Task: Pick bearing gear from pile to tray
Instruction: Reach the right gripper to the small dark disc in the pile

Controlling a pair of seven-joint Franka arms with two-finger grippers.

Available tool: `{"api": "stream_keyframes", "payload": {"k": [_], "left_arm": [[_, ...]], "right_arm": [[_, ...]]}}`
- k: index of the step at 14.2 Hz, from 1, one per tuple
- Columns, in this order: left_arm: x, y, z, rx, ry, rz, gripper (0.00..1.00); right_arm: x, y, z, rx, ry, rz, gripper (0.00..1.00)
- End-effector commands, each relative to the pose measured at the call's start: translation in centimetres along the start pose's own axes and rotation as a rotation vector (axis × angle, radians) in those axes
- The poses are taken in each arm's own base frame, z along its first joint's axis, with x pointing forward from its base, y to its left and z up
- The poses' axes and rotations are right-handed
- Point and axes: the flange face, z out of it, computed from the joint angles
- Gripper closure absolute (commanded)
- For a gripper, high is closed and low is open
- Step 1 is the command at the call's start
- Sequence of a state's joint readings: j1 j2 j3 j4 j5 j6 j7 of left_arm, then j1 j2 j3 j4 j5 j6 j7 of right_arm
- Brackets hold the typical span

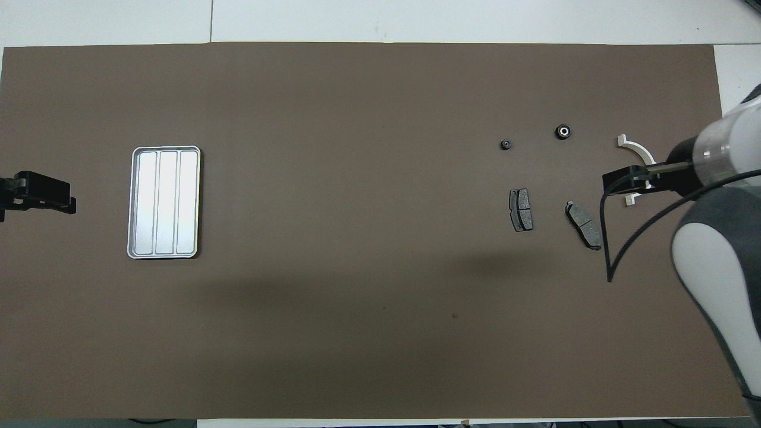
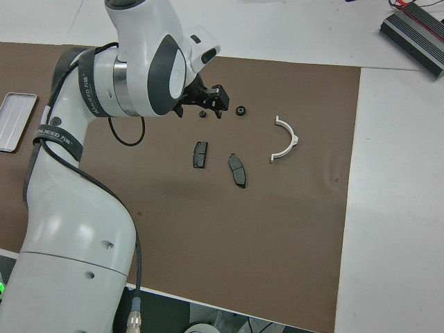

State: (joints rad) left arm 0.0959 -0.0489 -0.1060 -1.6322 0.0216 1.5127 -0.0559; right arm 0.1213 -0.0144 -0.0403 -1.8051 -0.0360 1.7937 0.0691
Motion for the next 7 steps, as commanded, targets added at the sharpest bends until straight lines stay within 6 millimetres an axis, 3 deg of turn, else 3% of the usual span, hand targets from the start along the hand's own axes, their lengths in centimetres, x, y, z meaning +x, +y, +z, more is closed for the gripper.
{"api": "stream_keyframes", "payload": {"k": [1,7], "left_arm": [[-0.5,0.1,0.1,-0.001,-0.011,0.009,0.00],[-0.5,0.1,0.1,-0.001,-0.011,0.009,0.00]], "right_arm": [[2.2,-1.6,4.9,0.006,-0.029,0.058,0.00],[6.9,-3.3,14.2,0.003,0.001,0.108,0.00]]}}
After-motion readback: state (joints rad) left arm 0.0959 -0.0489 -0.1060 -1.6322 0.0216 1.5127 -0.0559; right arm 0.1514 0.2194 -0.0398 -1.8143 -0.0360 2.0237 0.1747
